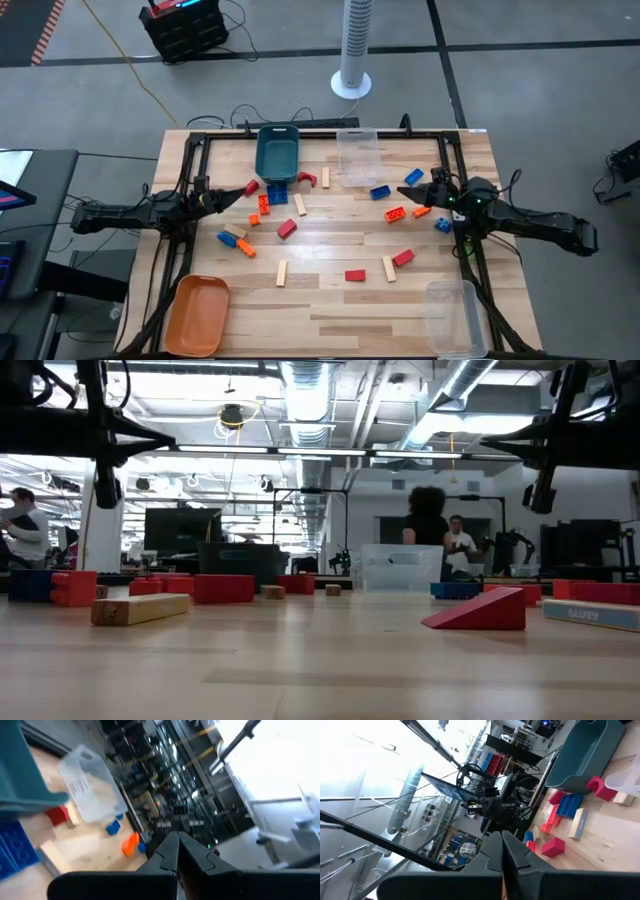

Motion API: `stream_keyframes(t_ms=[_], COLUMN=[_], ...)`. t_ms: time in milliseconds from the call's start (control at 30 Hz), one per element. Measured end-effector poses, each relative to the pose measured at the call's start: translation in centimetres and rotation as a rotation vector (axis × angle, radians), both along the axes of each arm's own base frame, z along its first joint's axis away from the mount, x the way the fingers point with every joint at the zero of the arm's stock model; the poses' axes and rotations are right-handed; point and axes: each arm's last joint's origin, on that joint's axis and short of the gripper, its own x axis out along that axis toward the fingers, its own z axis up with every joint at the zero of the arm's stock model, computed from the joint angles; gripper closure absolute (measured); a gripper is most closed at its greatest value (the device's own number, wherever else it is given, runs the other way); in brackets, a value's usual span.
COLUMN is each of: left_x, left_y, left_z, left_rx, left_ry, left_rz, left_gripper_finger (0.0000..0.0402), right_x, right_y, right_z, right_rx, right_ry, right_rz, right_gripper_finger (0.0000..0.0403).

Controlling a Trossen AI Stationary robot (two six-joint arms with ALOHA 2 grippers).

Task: Sort blocks
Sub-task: Put the orange game piece into the top transparent bin

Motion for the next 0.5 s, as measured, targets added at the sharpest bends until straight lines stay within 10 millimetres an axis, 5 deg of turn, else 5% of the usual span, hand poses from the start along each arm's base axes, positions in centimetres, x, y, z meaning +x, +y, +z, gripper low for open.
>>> stream_keyframes(t_ms=[133, 267, 500], left_x=[0.0, 0.0, -0.5], left_y=[0.1, 0.1, 0.1], left_z=[0.0, -0.1, 2.1], left_rx=[-0.006, -0.008, 0.026], left_ry=[-0.002, 0.004, 0.01], left_rz=[0.031, 0.031, 0.034], left_gripper_finger=[0.0401, 0.0401, 0.0401], right_x=[0.1, 0.2, 1.9], right_y=[0.3, 0.4, 0.4], right_z=[1.1, 4.3, 8.9], right_rx=[-0.059, -0.175, -0.332], right_ry=[-0.017, -0.014, 0.37], right_rz=[0.011, -0.047, 0.009], right_gripper_finger=[0.0394, 0.0394, 0.0394])
